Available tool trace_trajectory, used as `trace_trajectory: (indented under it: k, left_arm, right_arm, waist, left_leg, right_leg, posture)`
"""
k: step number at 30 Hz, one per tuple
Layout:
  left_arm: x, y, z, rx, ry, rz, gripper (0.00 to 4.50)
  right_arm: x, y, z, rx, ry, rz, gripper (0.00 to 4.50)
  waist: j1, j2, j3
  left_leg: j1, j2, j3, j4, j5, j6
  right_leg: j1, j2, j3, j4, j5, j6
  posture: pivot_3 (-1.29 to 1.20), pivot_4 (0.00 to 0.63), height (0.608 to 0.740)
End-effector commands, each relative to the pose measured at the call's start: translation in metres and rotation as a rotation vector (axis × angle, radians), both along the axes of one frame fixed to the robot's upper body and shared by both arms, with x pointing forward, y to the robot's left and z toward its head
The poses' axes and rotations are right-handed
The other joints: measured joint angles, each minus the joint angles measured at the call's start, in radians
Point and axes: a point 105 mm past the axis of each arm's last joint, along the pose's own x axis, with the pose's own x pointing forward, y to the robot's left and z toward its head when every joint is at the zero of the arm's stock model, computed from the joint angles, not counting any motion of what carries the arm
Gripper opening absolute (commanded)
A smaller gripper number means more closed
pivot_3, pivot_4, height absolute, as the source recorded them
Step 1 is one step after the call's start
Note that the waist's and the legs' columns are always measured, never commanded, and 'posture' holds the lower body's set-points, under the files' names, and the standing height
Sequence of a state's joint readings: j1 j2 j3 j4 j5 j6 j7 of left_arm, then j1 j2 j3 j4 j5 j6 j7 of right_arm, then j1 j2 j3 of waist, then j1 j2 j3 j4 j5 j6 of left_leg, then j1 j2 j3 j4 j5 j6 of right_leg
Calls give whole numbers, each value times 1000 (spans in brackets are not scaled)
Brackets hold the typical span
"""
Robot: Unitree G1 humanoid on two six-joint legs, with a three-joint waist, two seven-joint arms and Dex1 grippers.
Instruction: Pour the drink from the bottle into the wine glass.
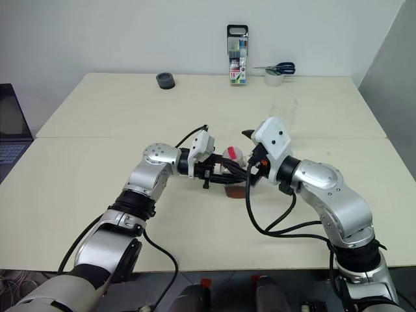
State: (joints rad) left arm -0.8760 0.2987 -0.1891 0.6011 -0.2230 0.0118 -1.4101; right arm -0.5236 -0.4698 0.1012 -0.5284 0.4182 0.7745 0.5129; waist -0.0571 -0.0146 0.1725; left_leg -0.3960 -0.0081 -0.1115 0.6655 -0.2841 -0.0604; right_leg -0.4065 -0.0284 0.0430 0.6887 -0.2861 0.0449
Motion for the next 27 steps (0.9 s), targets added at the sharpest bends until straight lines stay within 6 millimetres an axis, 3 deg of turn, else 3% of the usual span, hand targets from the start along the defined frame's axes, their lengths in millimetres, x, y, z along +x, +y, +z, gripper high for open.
trace_trajectory:
  k: [1,14,27]
  left_arm:
    - [-1,-2,12,-15,-46,-18,1821]
    - [0,0,9,-9,-44,-19,1821]
    - [1,1,7,-10,-44,-19,1820]
  right_arm:
    - [-1,-9,10,24,-35,-30,4500]
    - [-8,-27,9,1,-21,-57,4500]
    - [-23,-12,15,11,-7,50,4500]
  waist:
    - [0,0,0]
    - [0,0,0]
    - [1,0,0]
  left_leg:
    - [0,0,0,0,0,0]
    - [0,0,0,0,0,0]
    - [0,0,0,0,0,0]
  right_leg:
    - [0,0,0,0,0,0]
    - [0,0,0,0,0,0]
    - [0,0,0,0,0,0]
  posture:
    - [0,150,740]
    - [0,150,740]
    - [0,150,740]
